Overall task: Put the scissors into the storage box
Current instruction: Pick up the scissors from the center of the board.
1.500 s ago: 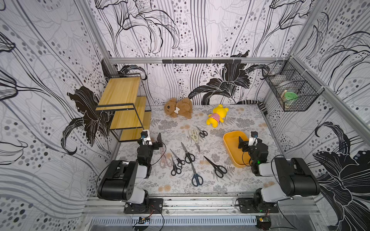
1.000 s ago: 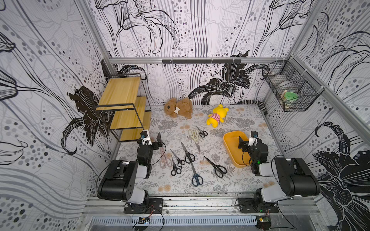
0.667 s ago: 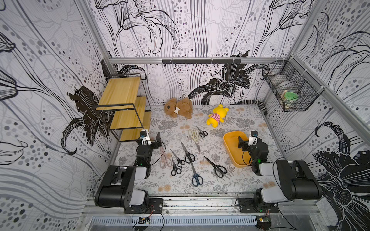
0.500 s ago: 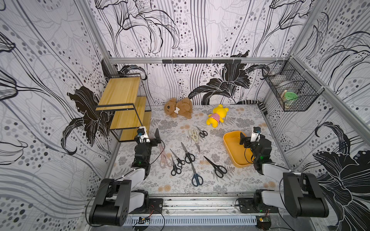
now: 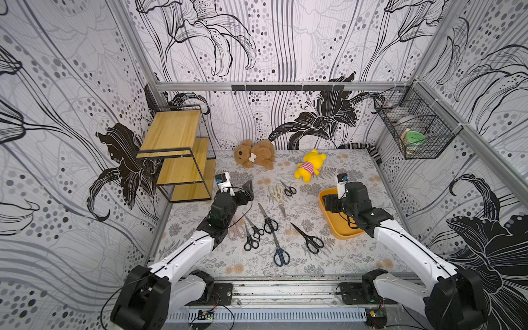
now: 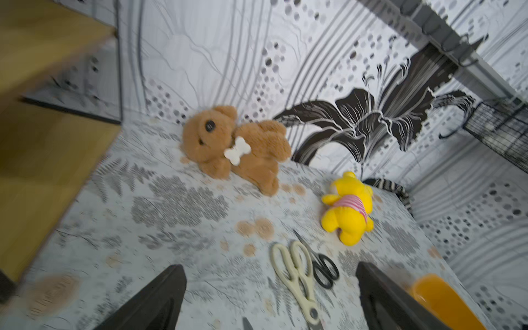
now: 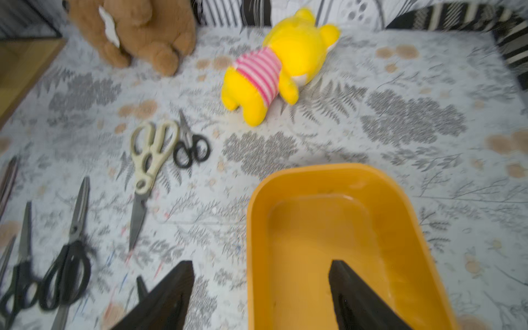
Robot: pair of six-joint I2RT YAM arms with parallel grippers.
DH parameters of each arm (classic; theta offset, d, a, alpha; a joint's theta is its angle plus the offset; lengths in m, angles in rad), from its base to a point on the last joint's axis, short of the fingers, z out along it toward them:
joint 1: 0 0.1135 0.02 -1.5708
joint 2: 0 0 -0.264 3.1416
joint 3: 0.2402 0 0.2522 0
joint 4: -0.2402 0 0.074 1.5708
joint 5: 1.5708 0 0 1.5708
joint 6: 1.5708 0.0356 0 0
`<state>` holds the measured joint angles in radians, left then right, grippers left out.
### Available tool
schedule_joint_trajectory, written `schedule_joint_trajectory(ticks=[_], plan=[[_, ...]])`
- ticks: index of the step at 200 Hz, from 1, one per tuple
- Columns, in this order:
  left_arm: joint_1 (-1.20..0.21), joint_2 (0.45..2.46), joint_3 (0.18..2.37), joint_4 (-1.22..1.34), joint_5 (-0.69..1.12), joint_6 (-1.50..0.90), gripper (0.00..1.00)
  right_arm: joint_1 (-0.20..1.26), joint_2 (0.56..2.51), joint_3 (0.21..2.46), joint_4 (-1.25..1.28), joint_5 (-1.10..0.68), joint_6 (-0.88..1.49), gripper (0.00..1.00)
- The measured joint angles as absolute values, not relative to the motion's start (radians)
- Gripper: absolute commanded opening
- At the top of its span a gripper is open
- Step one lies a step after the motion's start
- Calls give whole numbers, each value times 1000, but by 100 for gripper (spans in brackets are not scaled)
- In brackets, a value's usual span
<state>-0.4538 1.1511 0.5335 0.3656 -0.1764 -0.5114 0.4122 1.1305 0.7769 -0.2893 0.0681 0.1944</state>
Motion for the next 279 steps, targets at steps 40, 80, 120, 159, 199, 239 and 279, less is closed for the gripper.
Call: schedule_joint_trajectory(ticks=[40, 80, 120, 159, 199, 239, 279], plan=[[-559, 1335, 626, 290, -94, -700, 98, 624, 1221, 854, -491, 49, 328, 58], [-578, 1427, 678, 209, -72, -838, 98, 867, 1324, 863, -582, 53, 459, 46], [-578, 1428, 664, 159, -91, -901, 97, 976, 1381, 860, -622, 52, 575, 37], [-578, 1412, 643, 152, -113, -911, 97, 982, 1436, 841, -627, 61, 609, 32], [-578, 1407, 643, 145, -126, -907, 97, 982, 1462, 841, -638, 84, 610, 32], [-578, 1407, 641, 145, -138, -907, 97, 982, 1499, 841, -639, 93, 610, 28], [-578, 1407, 637, 142, -139, -903, 97, 982, 1504, 823, -625, 118, 610, 26]])
